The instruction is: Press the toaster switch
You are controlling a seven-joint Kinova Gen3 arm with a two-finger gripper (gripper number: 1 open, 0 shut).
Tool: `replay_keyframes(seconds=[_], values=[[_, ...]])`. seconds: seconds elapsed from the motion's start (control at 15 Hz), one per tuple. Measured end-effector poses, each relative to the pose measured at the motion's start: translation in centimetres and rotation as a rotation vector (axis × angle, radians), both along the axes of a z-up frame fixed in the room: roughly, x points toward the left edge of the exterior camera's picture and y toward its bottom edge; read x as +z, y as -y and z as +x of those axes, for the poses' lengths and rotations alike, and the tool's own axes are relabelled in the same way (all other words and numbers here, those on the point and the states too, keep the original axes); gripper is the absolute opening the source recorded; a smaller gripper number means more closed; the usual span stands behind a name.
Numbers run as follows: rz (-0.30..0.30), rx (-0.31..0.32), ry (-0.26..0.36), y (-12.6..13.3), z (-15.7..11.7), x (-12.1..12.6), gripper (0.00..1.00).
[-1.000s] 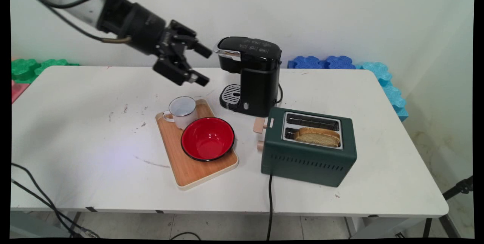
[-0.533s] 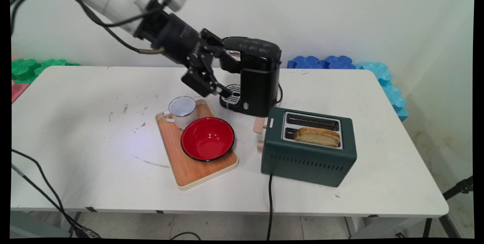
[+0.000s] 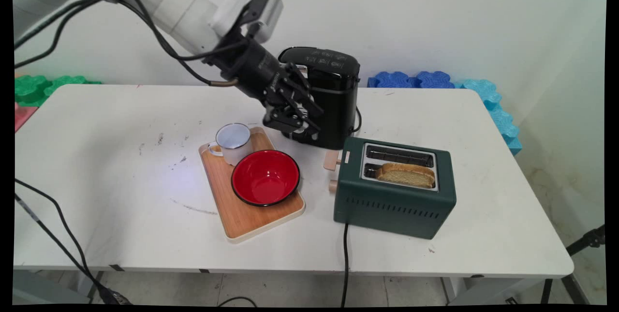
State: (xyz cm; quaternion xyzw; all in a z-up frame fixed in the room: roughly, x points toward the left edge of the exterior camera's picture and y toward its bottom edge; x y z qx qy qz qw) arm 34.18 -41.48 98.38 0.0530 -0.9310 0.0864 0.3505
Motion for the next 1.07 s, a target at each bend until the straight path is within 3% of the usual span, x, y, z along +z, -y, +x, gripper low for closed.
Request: replay_keyframes(seconds=[1.07], values=[[0.060,0.019,0.075,0.9,-3.5,-4.5,0.00]])
